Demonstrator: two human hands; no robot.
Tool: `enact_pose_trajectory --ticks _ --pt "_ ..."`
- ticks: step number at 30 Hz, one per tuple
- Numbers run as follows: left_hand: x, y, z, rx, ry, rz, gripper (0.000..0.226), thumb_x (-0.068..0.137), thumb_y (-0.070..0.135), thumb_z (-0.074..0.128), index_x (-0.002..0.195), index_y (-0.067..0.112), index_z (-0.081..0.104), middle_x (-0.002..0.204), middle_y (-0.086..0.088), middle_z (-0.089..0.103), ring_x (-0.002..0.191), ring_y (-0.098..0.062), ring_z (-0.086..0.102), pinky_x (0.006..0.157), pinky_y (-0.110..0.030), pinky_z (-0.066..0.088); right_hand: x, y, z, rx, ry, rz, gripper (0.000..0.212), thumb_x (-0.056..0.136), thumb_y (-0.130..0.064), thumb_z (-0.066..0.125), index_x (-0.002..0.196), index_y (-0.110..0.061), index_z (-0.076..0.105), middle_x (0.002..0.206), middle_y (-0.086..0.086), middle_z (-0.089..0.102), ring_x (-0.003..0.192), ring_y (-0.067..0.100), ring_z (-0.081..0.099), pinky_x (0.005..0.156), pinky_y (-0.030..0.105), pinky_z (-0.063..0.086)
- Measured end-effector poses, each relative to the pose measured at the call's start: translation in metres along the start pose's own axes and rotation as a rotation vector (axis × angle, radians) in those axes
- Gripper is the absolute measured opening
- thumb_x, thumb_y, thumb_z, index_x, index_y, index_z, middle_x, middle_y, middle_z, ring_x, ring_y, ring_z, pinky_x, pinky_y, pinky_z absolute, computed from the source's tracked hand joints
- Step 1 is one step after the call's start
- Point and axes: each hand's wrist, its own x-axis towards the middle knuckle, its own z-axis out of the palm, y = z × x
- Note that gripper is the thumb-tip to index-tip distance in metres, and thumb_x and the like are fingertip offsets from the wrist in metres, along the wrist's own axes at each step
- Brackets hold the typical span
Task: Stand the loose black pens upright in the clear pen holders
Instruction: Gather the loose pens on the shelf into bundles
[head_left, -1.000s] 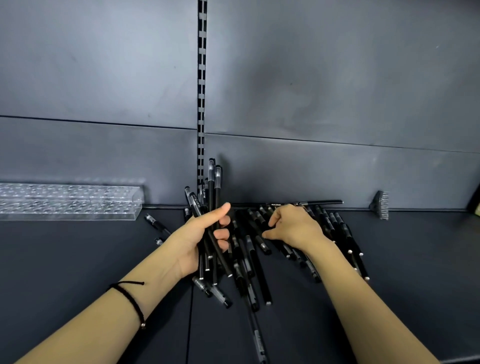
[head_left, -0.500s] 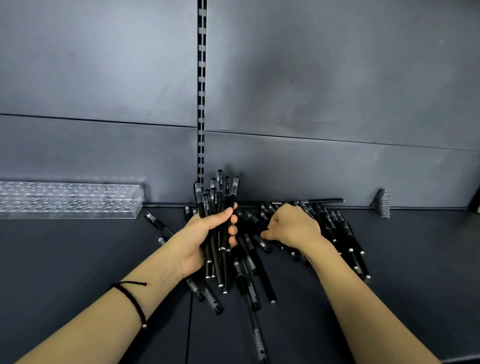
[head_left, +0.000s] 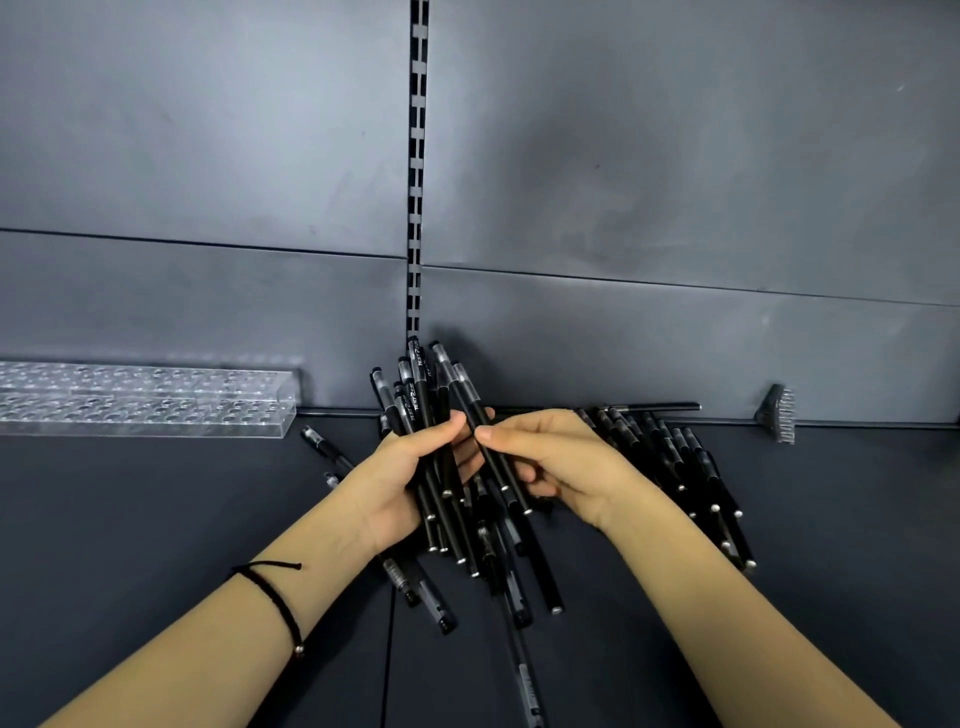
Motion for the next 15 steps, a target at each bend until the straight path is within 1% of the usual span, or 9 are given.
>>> enact_pose_trajectory --ticks 2,3,5,7,8,10,12,14,15 --pt "-0.002 0.000 0.001 0.077 -0.037 0.007 0.043 0.084 0.028 0.064 0.123 0.011 0.067 0.124 -0.015 0.066 0.117 -0.028 0.062 0.099 -0.038 0.050 0.000 0.002 0.003 -0.021 0.001 -0.001 0.014 0.084 -0.027 0.073 0.080 -0.013 0.075 0.065 0.005 0.049 0.044 0.003 0.037 0.038 0.015 0.024" --pt "-0.003 -0.001 0.002 0.088 -0.055 0.007 0.040 0.086 0.028 0.062 0.123 0.012 0.068 0.122 -0.018 0.066 0.116 -0.031 0.063 0.098 -0.040 0.051 0.000 0.003 0.005 -0.022 0.012 -0.003 0.014 0.084 -0.026 0.073 0.075 -0.016 0.073 0.062 0.003 0.048 0.044 0.003 0.036 0.038 0.015 0.025" --pt "-0.004 -0.001 0.005 0.081 -0.059 0.023 0.035 0.089 0.026 0.060 0.120 0.012 0.069 0.115 -0.018 0.070 0.103 -0.031 0.069 0.086 -0.038 0.058 -0.002 0.004 0.008 -0.038 0.043 -0.001 0.015 0.084 -0.026 0.074 0.071 -0.018 0.070 0.052 -0.006 0.046 0.044 0.003 0.036 0.040 0.015 0.025" --pt "-0.004 -0.002 0.007 0.063 -0.019 0.052 0.031 0.087 0.023 0.061 0.114 0.009 0.071 0.108 -0.014 0.073 0.090 -0.027 0.073 0.072 -0.034 0.061 -0.005 0.001 0.012 -0.089 0.040 -0.001 0.016 0.085 -0.027 0.073 0.074 -0.016 0.069 0.047 -0.011 0.047 0.043 0.002 0.037 0.041 0.014 0.026" --pt "-0.003 -0.002 0.006 0.049 0.000 0.063 0.030 0.085 0.021 0.062 0.110 0.008 0.072 0.105 -0.013 0.073 0.088 -0.026 0.073 0.069 -0.033 0.061 -0.006 -0.002 0.011 -0.116 0.026 -0.008 0.017 0.086 -0.029 0.072 0.076 -0.015 0.069 0.047 -0.011 0.050 0.043 0.002 0.038 0.040 0.014 0.026" --pt "-0.001 -0.002 0.005 -0.029 0.017 0.077 0.025 0.082 0.018 0.065 0.101 0.004 0.072 0.105 -0.016 0.072 0.092 -0.026 0.072 0.072 -0.034 0.061 -0.004 -0.006 0.005 -0.132 0.054 -0.050 0.023 0.089 -0.034 0.066 0.079 -0.014 0.072 0.057 -0.008 0.063 0.044 0.003 0.040 0.039 0.016 0.025" --pt "0.001 -0.003 0.003 -0.137 0.037 0.079 0.022 0.080 0.013 0.066 0.096 0.000 0.070 0.105 -0.018 0.072 0.099 -0.026 0.071 0.077 -0.037 0.060 0.001 -0.008 -0.010 -0.142 0.220 -0.093 0.027 0.092 -0.035 0.063 0.077 -0.015 0.073 0.065 -0.003 0.067 0.044 0.005 0.041 0.038 0.016 0.026" --pt "0.001 -0.002 0.003 -0.168 0.066 0.086 0.018 0.080 0.011 0.066 0.093 -0.001 0.070 0.094 -0.013 0.074 0.092 -0.023 0.073 0.074 -0.037 0.061 0.006 -0.003 -0.032 -0.272 0.434 -0.123 0.026 0.090 -0.032 0.066 0.068 -0.019 0.070 0.063 -0.004 0.064 0.044 0.005 0.044 0.043 0.016 0.034" --pt "0.001 -0.002 0.004 -0.150 0.069 0.091 0.016 0.081 0.010 0.066 0.093 0.000 0.070 0.087 -0.010 0.074 0.086 -0.021 0.074 0.070 -0.036 0.061 0.008 0.002 -0.042 -0.389 0.518 -0.117 0.025 0.088 -0.030 0.068 0.065 -0.021 0.069 0.062 -0.006 0.063 0.047 0.005 0.048 0.050 0.018 0.040"
